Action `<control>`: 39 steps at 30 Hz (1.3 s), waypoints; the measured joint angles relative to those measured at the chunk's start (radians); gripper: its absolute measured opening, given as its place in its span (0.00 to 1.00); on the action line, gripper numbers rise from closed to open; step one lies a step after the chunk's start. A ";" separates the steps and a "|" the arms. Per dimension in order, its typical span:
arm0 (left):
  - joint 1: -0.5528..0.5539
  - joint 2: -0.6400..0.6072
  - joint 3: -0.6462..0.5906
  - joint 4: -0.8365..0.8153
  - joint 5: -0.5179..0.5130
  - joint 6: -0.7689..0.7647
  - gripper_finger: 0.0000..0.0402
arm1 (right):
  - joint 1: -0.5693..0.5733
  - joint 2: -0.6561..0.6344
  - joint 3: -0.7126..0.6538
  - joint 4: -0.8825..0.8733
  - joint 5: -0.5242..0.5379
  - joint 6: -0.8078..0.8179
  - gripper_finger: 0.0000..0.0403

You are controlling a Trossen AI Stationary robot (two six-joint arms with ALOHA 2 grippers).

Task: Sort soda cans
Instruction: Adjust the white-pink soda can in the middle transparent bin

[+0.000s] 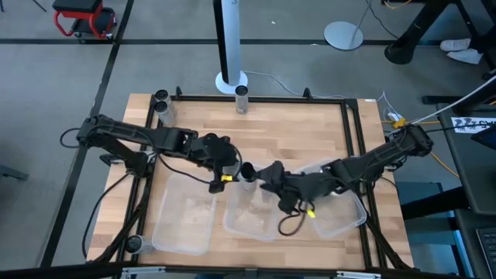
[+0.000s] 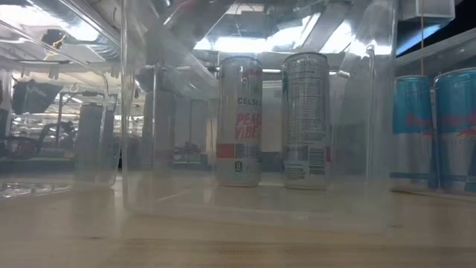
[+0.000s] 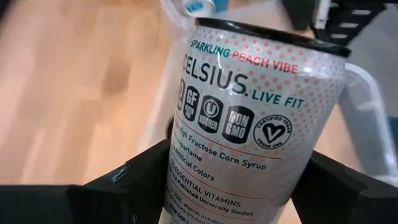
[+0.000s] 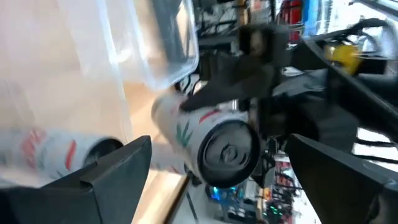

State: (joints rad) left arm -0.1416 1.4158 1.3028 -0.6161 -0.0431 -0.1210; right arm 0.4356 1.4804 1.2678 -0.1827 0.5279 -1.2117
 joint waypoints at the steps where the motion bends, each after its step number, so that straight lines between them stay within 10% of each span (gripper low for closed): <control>1: 0.006 0.000 0.001 -0.012 0.019 -0.003 0.66 | -0.014 0.009 0.000 -0.001 -0.003 -0.021 0.92; 17: 0.012 0.072 0.000 -0.066 0.036 -0.011 0.66 | -0.151 0.101 -0.001 0.062 -0.231 -0.105 0.92; 39: 0.011 0.074 0.001 -0.028 0.066 -0.029 0.66 | -0.183 0.151 -0.001 0.098 -0.279 -0.096 0.92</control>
State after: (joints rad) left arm -0.1310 1.4899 1.3037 -0.6445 0.0231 -0.1497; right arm 0.2523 1.6309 1.2671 -0.0848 0.2493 -1.3080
